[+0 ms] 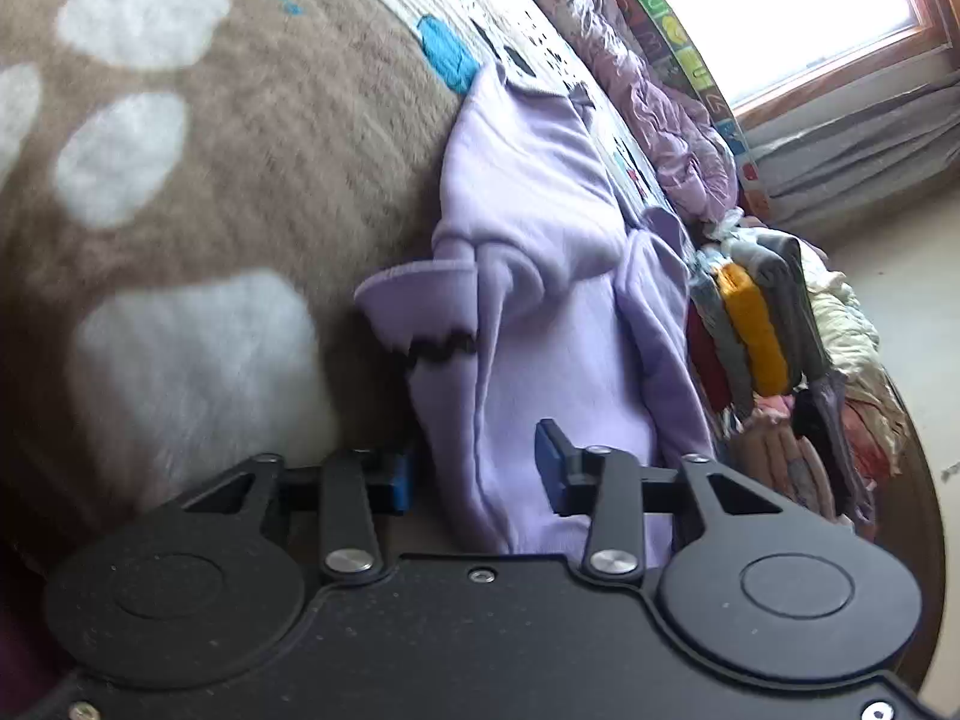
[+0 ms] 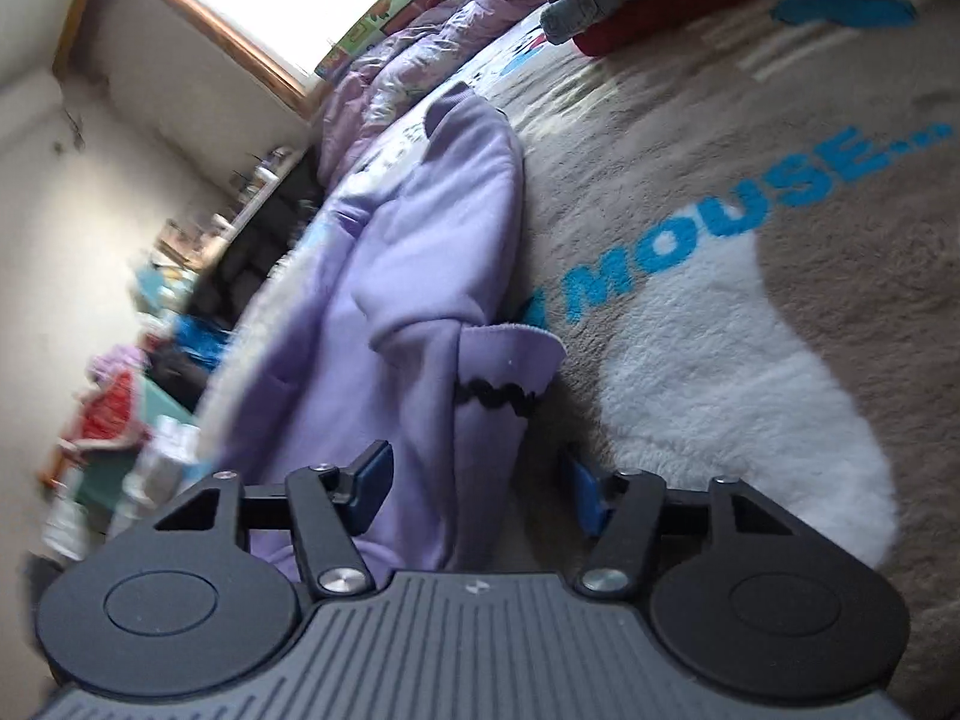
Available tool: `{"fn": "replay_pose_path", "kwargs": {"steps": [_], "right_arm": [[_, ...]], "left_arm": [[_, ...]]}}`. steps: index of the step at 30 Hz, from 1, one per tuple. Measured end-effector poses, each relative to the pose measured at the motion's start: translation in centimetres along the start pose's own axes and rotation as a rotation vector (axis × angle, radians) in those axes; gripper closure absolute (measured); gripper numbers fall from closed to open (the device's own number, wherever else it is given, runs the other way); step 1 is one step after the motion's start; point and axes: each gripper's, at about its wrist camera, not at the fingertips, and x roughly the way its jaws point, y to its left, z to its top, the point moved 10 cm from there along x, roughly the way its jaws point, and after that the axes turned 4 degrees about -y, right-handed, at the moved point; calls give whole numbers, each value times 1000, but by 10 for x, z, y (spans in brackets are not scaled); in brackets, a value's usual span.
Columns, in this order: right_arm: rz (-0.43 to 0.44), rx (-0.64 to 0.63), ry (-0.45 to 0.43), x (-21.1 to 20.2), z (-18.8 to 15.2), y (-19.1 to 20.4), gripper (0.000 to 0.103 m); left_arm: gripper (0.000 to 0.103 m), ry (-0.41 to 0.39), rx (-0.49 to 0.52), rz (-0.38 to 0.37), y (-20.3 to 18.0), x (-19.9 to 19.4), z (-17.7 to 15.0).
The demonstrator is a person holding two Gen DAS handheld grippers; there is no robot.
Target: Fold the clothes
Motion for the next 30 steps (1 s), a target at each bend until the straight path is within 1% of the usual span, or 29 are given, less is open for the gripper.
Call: {"fn": "replay_pose_path", "kwargs": {"steps": [1,2,4,6,7,8,9,10,12,13,14,15,16,17,18,19,20,21,22,24,26,27,29,30], "right_arm": [[-7,-6,-17,10,5,5,42],[-12,-11,-33,19,10,10,42],[19,67,-50,31,22,15,41],[69,149,-37,62,33,24,41],[71,149,-32,67,34,27,44],[85,171,-24,74,36,28,59],[99,195,-15,81,38,30,67],[114,219,-7,87,40,32,71],[257,333,-40,86,53,36,75],[314,346,-63,82,57,37,75],[370,355,-86,77,62,38,76],[427,365,-110,73,66,38,76],[392,395,-58,78,57,26,75],[352,425,-2,84,47,13,79],[312,455,54,90,37,0,83],[290,402,52,83,35,3,79],[270,344,47,75,34,6,72],[250,285,42,68,33,10,68],[239,266,33,60,30,10,63],[197,274,4,45,24,6,62],[168,269,-40,29,17,6,59],[129,231,-47,24,10,6,62],[27,82,-36,23,-3,9,83],[-11,5,-31,21,-7,11,85]], "left_arm": [[78,-7,9,14,0,4,3],[78,-11,15,17,-1,8,5],[78,-24,20,8,-4,11,9],[78,-39,21,-6,-6,16,11],[79,-44,17,-15,-6,17,13],[82,-44,9,-27,-8,19,15],[85,-46,-1,-44,-10,21,18],[91,-55,-19,-85,-15,21,24],[94,-108,-83,-234,-24,11,38],[94,-130,-109,-288,-25,5,43],[94,-135,-121,-299,-21,4,44],[94,-121,-139,-286,-14,7,42],[94,-65,-161,-215,1,16,32],[93,-21,-167,-148,15,23,22],[92,-23,-161,-138,21,21,17],[92,-27,-158,-134,20,15,16],[92,-18,-158,-122,19,12,16],[91,-12,-164,-118,18,10,16],[90,-7,-173,-117,17,9,15],[87,3,-179,-104,15,5,9],[87,10,-144,-74,13,0,0],[87,10,-119,-56,11,-1,-3],[89,4,-53,-12,8,-7,-7],[90,1,-27,3,6,-9,-7]]}}
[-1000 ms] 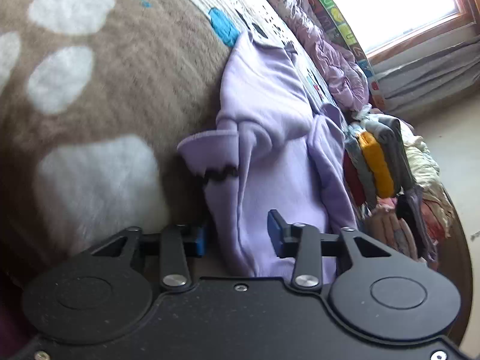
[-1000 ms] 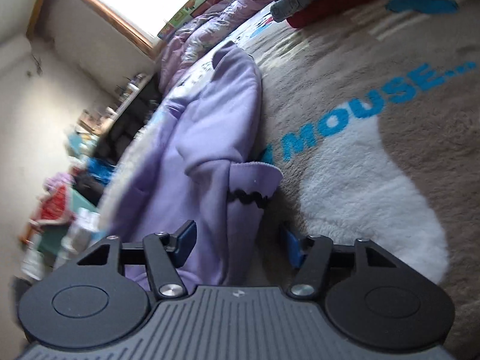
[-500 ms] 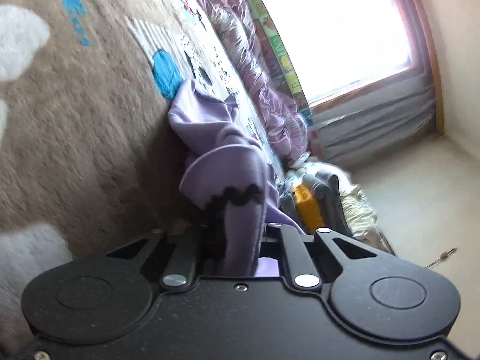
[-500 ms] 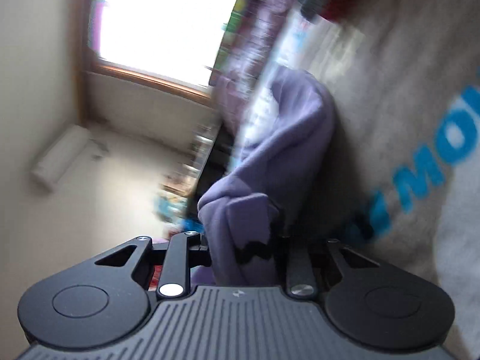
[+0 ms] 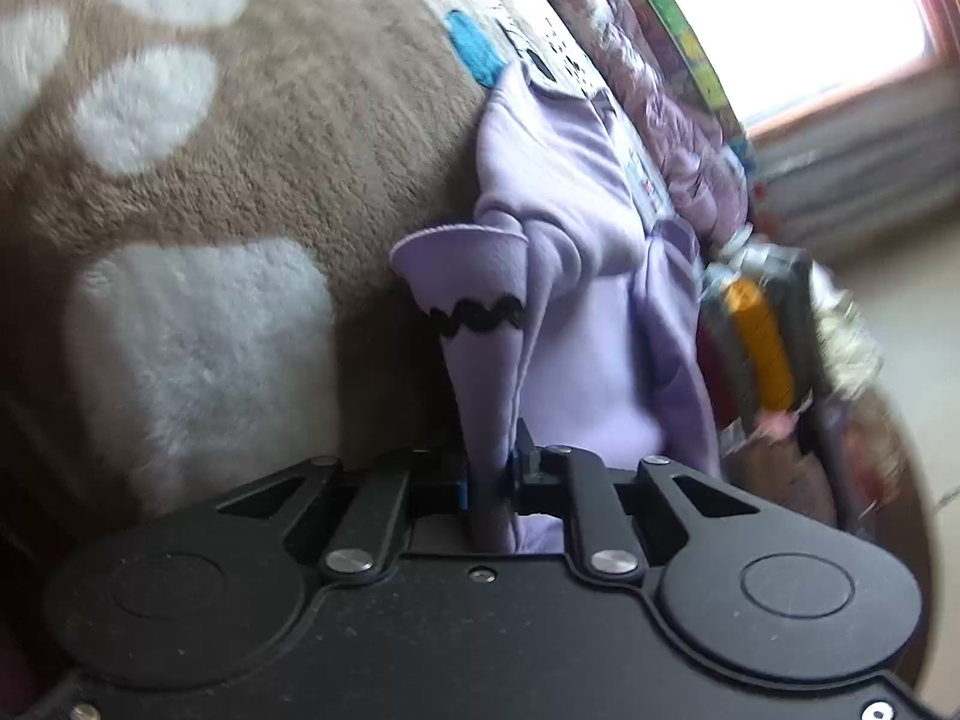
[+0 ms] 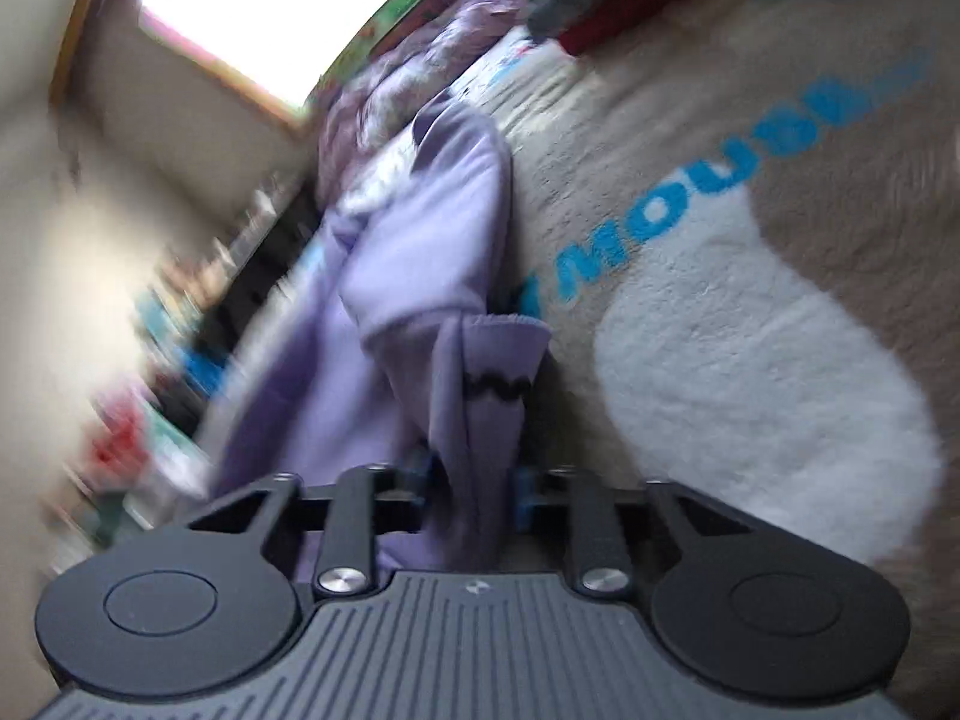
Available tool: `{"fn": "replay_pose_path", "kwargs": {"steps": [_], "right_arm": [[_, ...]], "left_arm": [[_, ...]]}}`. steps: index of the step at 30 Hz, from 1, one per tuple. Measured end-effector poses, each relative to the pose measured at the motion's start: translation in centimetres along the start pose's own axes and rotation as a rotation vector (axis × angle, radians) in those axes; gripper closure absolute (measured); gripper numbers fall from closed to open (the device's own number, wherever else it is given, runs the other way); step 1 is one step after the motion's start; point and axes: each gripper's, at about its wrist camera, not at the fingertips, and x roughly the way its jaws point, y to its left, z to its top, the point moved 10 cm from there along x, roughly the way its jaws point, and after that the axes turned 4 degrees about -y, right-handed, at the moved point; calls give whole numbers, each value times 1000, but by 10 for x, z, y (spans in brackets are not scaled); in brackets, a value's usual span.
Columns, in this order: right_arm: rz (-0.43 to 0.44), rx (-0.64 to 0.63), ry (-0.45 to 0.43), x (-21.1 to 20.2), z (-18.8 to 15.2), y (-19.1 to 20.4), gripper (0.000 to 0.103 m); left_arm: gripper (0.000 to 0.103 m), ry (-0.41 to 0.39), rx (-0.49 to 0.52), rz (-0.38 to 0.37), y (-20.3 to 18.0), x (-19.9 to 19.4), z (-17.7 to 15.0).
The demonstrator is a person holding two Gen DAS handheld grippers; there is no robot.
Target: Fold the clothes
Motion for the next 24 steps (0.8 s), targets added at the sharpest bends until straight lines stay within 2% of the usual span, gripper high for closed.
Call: {"fn": "replay_pose_path", "kwargs": {"steps": [4,6,8,9,11,12,13,16,19,24], "right_arm": [[-45,-46,16,-13,-2,-5,89],[-58,-75,20,-20,1,-2,87],[-72,-92,18,-27,0,3,78],[-77,-92,8,-34,1,3,75],[-62,-87,-31,-46,5,8,58],[-71,-95,-43,-47,8,8,53],[-76,-104,-51,-47,12,11,50],[-86,-130,-74,-49,25,20,49],[-89,-159,-95,-51,39,29,45],[-99,-277,-92,-39,54,45,44]], "left_arm": [[87,12,21,31,0,-6,-1],[87,23,47,48,-3,-12,-2],[86,22,91,65,-9,-22,-2],[83,13,119,68,-12,-29,-2],[69,-11,174,80,-17,-42,0],[58,-24,203,92,-22,-44,4],[54,-36,230,107,-27,-45,7],[53,-65,311,148,-39,-49,13],[47,-86,346,142,-48,-53,26],[47,-104,464,146,-68,-50,47]]}}
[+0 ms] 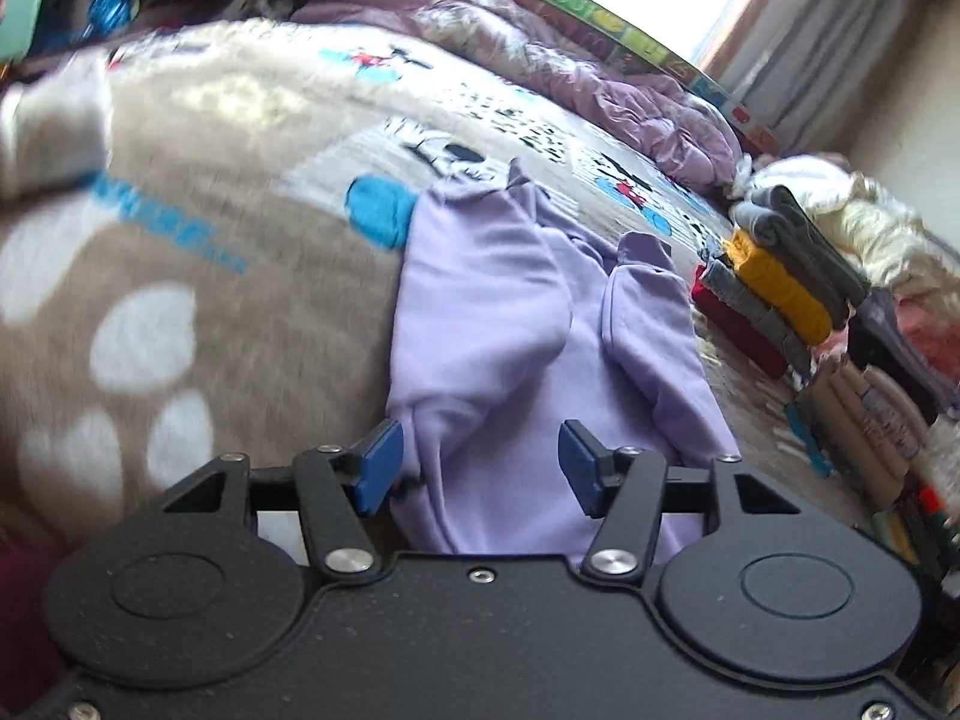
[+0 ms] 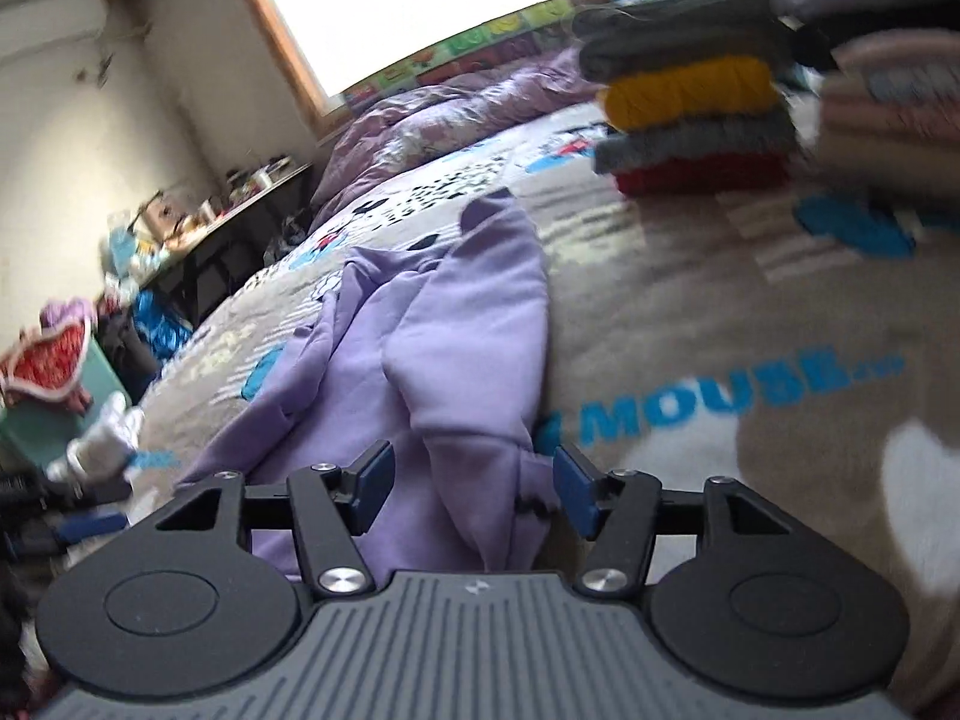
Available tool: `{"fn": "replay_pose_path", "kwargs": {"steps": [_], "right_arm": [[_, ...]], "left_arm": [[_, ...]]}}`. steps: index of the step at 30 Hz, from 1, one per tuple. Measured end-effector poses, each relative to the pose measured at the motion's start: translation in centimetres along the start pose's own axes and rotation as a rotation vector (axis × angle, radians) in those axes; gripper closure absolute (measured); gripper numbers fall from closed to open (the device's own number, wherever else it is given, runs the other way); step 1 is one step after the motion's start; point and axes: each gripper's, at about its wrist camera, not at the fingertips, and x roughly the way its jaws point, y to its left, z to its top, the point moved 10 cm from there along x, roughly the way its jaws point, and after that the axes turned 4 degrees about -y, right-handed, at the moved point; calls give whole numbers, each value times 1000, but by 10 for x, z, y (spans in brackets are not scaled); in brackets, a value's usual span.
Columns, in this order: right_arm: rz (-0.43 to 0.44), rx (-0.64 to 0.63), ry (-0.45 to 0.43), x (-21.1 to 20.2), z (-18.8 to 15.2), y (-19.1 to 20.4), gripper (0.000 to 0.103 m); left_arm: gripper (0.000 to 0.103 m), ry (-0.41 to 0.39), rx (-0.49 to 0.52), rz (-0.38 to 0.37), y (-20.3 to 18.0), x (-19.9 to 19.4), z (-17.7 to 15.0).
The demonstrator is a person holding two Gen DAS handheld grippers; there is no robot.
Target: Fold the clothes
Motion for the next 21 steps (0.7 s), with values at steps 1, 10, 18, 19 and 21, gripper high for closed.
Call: {"fn": "replay_pose_path", "kwargs": {"steps": [1,10,18,19,21], "right_arm": [[3,-22,0,4,3,3,44],[70,-11,33,49,43,-2,44],[166,72,43,94,53,-33,36],[192,89,42,97,50,-36,36],[216,114,48,104,42,-44,36]], "left_arm": [[47,-2,27,-1,-3,3,4],[47,23,95,-34,-14,60,51],[47,94,25,-57,17,143,92],[47,99,16,-61,21,152,96],[47,113,-10,-66,31,173,105]]}}
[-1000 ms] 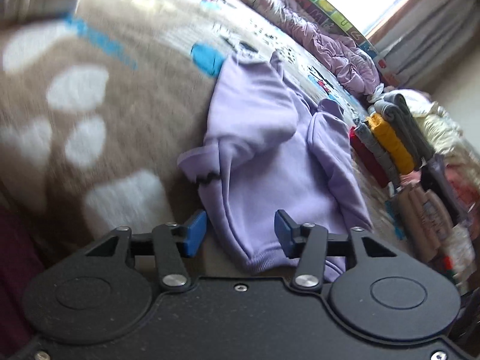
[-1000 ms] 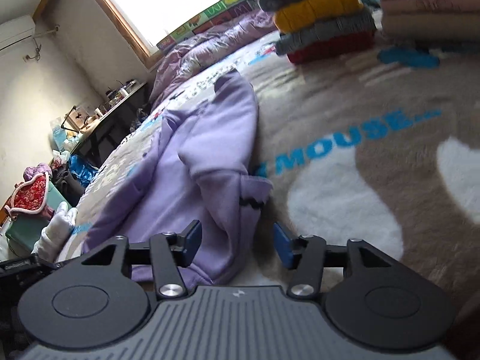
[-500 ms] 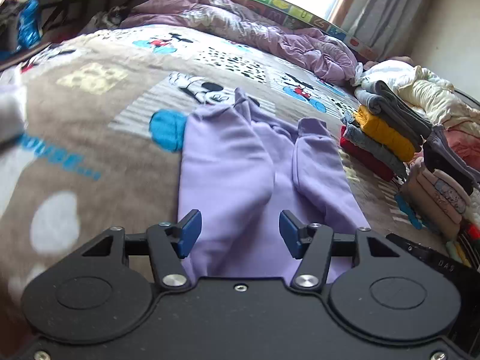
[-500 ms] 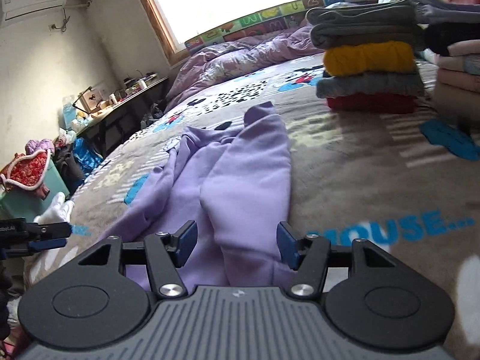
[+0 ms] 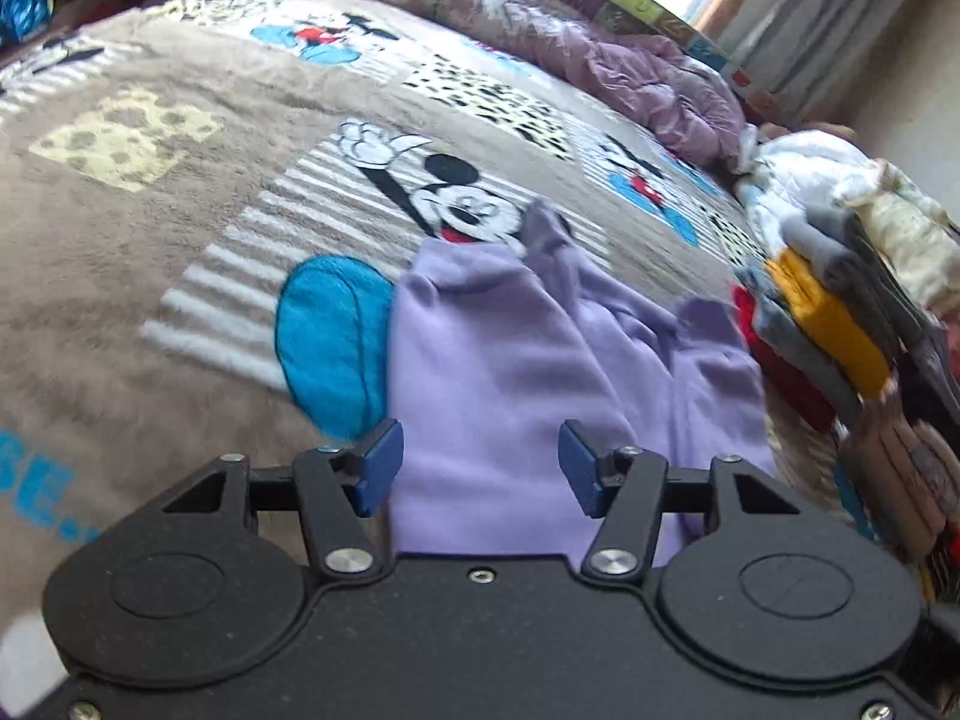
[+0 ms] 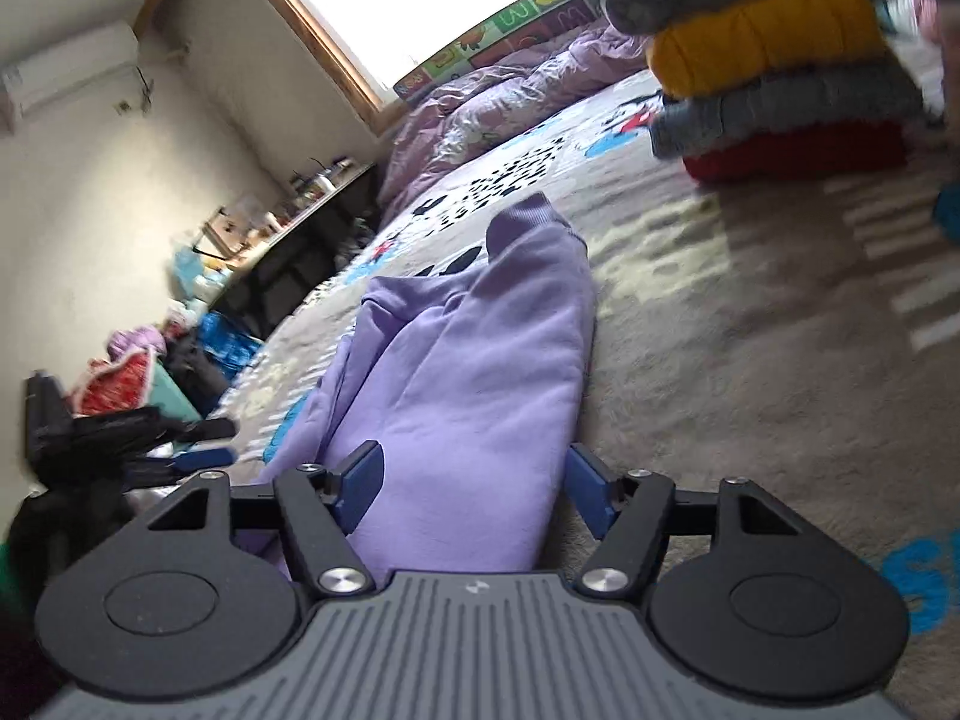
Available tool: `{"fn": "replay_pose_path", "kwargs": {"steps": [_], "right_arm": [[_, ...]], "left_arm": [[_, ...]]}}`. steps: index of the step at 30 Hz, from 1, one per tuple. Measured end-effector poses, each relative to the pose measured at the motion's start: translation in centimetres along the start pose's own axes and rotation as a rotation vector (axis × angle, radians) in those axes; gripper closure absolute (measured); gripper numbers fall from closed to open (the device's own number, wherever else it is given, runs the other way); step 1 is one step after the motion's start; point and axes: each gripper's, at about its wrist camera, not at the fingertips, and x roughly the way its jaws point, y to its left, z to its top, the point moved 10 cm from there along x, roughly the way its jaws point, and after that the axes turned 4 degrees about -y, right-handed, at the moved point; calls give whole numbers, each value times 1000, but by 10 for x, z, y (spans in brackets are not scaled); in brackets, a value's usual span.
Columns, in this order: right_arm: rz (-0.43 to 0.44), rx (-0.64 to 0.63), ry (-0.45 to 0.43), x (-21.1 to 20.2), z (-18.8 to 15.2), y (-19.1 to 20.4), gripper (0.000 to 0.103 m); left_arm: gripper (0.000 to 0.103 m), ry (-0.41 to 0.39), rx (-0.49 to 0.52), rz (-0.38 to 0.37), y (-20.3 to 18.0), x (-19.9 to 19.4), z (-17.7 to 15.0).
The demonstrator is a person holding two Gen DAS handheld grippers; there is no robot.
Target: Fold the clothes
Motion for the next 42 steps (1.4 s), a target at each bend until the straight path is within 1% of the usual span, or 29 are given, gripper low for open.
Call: {"fn": "replay_pose_path", "kwargs": {"steps": [2,4,9,12,14,15,17,18,19,21,27,30,34,40,42], "right_arm": [[-9,16,12,5,-8,-12,36],[-9,55,23,11,-10,-20,36],[27,105,2,20,-5,-28,33],[45,87,-1,21,-7,-26,27],[56,52,4,23,-10,-20,18],[60,31,10,24,-12,-17,15],[69,-12,22,26,-15,-11,5],[73,-33,29,27,-17,-8,3],[78,-40,33,27,-18,-7,1],[88,-33,33,25,-17,-7,1],[92,-39,27,23,-18,-5,0],[95,-38,20,22,-18,-5,0],[92,-47,9,21,-19,-4,0],[92,-56,-8,20,-19,-4,0],[94,-55,-13,19,-20,-4,0]], "left_arm": [[47,11,-23,-5,11,19,9],[47,21,-36,8,20,36,16],[48,28,-52,4,33,69,30],[51,21,-50,-10,32,79,37],[54,21,-41,-10,32,85,40],[58,20,-36,-8,31,87,42],[72,19,-25,-2,31,91,43],[87,20,-19,5,31,92,43],[95,22,-18,10,32,92,44],[100,7,-32,-2,32,86,46],[100,-85,-8,10,32,38,67],[100,-117,15,37,36,12,76],[100,-156,30,76,50,-17,86],[100,-197,57,153,80,-43,95],[100,-204,48,178,92,-50,96]]}}
